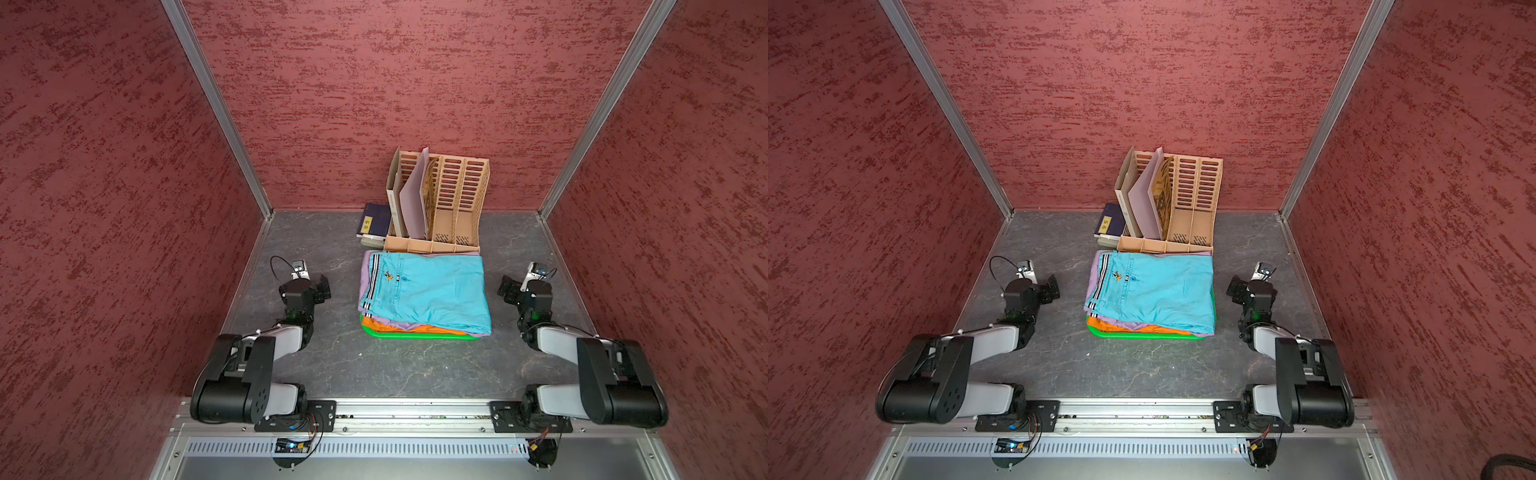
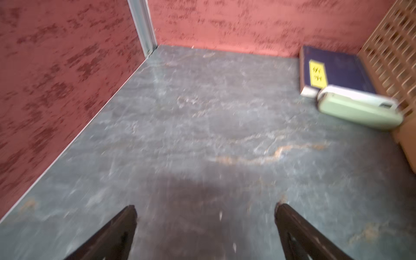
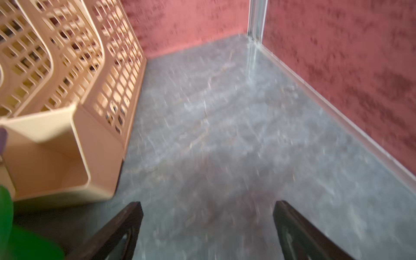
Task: Put the folded long pants in the basket
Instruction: Reset both arms
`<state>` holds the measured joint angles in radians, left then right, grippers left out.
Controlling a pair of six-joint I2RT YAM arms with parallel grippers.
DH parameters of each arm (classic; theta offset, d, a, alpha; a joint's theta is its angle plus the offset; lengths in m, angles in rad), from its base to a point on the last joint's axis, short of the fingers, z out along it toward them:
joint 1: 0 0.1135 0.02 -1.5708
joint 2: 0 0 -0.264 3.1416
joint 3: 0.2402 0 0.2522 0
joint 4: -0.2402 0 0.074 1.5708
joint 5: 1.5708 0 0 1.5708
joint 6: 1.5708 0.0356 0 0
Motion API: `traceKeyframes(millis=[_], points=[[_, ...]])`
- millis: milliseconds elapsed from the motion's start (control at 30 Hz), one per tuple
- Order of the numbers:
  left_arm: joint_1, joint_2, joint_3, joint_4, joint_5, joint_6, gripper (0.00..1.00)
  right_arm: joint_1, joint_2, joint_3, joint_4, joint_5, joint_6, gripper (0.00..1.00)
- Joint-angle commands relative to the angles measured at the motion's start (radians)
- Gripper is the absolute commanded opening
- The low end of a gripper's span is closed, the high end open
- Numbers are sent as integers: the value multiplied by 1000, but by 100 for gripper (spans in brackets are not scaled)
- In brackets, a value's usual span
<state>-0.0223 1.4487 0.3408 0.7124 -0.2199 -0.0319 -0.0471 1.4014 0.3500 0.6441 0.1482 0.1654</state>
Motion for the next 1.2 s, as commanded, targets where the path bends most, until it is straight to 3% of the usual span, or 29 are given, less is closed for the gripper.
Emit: traceKeyframes(millis=[0, 100, 167, 200, 267, 1167], points=[[16, 79, 12, 224, 96, 28, 100, 33, 39, 14, 222, -12, -94, 97], [3, 93, -7, 285, 130, 64, 100, 52, 184, -100, 583, -42, -135, 97], [19, 92, 17, 237, 174, 56, 100, 52, 135, -80, 463, 17, -102, 97], [26, 84, 29, 194, 181, 44, 100, 53, 154, -58, 462, 7, -117, 98], [52, 86, 36, 192, 232, 34, 100, 64, 143, 24, 289, -14, -132, 98], [51, 84, 36, 186, 231, 32, 100, 74, 146, 12, 316, -2, -143, 98]])
